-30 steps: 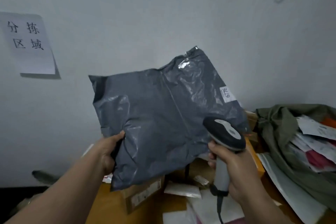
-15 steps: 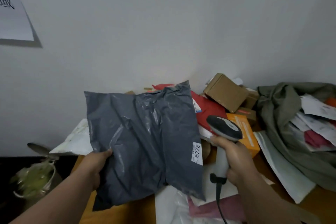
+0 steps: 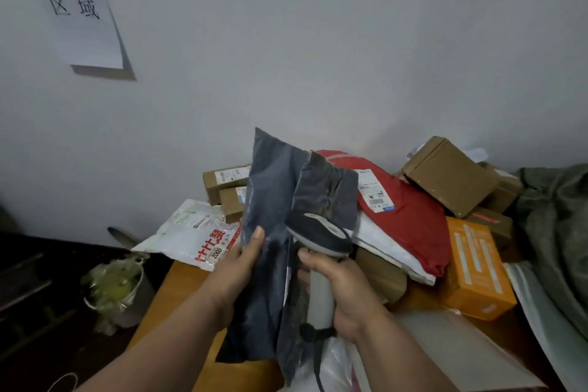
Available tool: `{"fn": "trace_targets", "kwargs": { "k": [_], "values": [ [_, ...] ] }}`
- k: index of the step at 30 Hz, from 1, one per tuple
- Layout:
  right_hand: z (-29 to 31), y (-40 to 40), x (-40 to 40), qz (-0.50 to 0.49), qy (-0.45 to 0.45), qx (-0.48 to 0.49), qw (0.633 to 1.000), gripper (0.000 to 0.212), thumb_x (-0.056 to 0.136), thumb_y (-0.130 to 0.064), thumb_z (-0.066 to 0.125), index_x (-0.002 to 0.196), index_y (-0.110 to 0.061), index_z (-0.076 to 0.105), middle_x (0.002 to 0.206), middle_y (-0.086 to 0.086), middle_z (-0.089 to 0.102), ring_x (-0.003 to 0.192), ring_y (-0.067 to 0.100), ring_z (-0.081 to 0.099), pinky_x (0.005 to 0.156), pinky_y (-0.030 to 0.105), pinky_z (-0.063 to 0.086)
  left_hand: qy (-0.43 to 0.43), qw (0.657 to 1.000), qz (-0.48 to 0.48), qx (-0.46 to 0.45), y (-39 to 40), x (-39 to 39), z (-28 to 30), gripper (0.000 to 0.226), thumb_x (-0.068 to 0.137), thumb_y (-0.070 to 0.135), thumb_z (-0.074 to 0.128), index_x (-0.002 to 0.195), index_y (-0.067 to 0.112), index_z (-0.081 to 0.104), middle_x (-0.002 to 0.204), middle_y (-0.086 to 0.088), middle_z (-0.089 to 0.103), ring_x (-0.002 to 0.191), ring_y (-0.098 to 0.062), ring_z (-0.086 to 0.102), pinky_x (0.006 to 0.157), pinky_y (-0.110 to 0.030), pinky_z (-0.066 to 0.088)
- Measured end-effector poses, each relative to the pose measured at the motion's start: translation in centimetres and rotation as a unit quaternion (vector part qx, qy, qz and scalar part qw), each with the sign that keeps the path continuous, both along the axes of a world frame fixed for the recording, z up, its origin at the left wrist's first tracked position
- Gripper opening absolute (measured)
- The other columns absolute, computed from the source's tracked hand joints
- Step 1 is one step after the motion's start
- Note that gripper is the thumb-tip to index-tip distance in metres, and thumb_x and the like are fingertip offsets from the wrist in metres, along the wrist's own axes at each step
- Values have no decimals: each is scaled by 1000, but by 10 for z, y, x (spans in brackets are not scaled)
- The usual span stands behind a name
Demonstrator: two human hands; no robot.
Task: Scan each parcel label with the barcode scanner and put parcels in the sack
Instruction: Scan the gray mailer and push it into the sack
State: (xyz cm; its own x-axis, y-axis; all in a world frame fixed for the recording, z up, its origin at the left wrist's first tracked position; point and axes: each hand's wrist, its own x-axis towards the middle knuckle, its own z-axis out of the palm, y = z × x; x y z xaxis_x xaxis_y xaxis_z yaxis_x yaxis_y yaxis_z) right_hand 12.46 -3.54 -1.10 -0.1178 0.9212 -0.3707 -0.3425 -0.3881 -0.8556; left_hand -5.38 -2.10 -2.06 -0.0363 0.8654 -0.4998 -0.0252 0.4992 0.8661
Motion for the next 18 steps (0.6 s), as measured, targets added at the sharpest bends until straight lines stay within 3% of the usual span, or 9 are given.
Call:
{"fn": "trace_targets", "kwargs": {
  "k": [3,6,9,12,16,18],
  "values": [
    [-1,6,-7,1,20,-9,1000,37,76,-15,77,111,-5,72,106,18,74,106,38,68,94,51,55,36,998,-49,34,-1,-3,-5,104,47,68,89,137,38,46,131,5,61,120,-23,58,105,-49,47],
    [-1,10,-11,-6,45,-14,999,49,68,-20,77,114,-8,70,103,8,77,108,32,68,75,33,57,56,997,-39,41,-1,-5,-14,88,53,36,98,123,33,44,116,13,59,112,-17,56,100,-38,47],
    [-1,9,-16,4,39,-8,999,31,77,-15,75,108,-10,71,93,3,78,105,30,69,67,25,54,90,994,-9,55,0,-3,-21,88,54,32,98,121,36,41,116,14,55,113,-16,53,97,-35,46],
    [1,3,-17,9,8,0,1000,15,85,-8,72,99,-13,73,86,2,77,95,26,71,71,27,56,143,988,6,65,1,1,-27,96,54,41,96,135,30,46,133,2,57,122,-24,56,104,-45,48],
    [9,-8,5,-18,-79,23,996,21,83,-13,77,103,-13,72,96,6,78,98,23,73,93,39,56,126,990,34,52,5,-9,-31,74,78,14,81,141,17,44,134,-7,57,119,-31,55,98,-43,47],
    [12,-14,24,-53,-116,31,991,23,81,-15,78,103,-10,73,90,8,77,93,26,74,90,42,57,95,994,37,48,6,-21,-27,65,77,12,82,135,16,52,127,-5,63,112,-30,60,99,-45,48]
  ]
}}
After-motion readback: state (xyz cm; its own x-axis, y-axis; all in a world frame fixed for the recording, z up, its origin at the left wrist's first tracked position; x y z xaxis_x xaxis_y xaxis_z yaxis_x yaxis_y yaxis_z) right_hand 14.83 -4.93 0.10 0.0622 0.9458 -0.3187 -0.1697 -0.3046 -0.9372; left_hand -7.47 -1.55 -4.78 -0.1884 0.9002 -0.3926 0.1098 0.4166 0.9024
